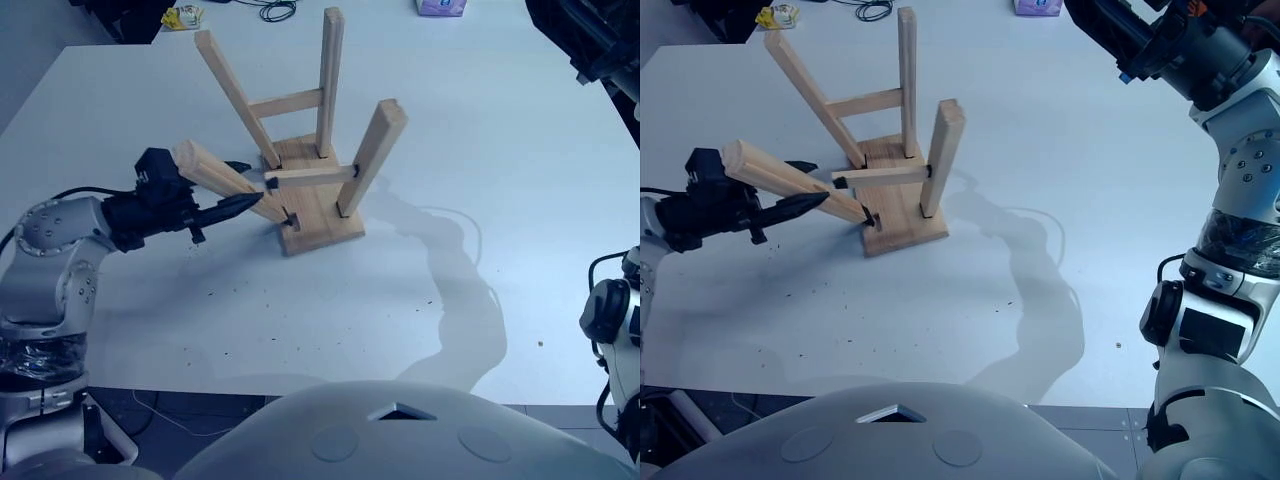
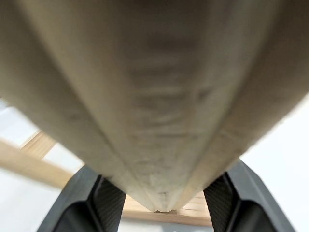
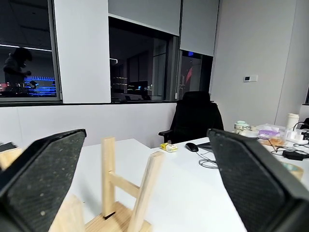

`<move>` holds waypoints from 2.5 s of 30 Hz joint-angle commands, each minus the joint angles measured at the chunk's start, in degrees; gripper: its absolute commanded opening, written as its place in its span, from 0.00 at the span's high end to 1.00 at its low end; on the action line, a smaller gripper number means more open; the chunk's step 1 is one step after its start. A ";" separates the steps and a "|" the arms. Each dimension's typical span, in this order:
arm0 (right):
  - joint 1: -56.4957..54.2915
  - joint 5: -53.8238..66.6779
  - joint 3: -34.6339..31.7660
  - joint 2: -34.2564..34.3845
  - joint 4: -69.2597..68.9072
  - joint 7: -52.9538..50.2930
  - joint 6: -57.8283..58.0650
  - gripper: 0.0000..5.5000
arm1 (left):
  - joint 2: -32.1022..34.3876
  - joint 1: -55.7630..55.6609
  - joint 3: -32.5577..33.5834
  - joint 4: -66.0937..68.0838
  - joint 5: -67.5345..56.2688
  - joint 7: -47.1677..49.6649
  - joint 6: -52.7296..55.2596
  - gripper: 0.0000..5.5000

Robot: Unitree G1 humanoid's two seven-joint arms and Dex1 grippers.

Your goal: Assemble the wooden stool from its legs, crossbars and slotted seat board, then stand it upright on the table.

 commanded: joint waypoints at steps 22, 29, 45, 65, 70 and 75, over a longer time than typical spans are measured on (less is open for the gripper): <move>3.67 0.12 -0.48 2.65 -3.03 -3.60 -2.66 0.16 | -6.78 11.06 -2.98 -17.24 3.11 17.90 1.63 0.63; 2.55 0.30 0.12 2.97 -2.44 -3.63 -2.58 0.16 | -9.02 10.02 -5.27 -14.92 6.47 19.23 -0.83 0.63; 9.95 5.09 -1.70 6.91 -13.61 -11.36 -0.12 0.16 | 1.02 12.20 -10.35 -12.20 10.47 11.96 2.06 0.63; 28.52 13.86 -7.76 10.64 -31.08 -27.34 -1.34 0.16 | 7.84 13.94 -0.37 -12.41 -2.24 9.20 11.63 0.63; 27.87 15.02 -7.64 9.26 -30.26 -27.07 -1.07 0.16 | 5.90 16.46 -1.91 -13.67 2.12 11.45 6.70 0.63; 25.42 15.77 -5.82 8.08 -29.54 -27.50 -0.11 0.16 | 3.85 16.16 -1.65 -13.64 0.12 14.12 7.69 0.63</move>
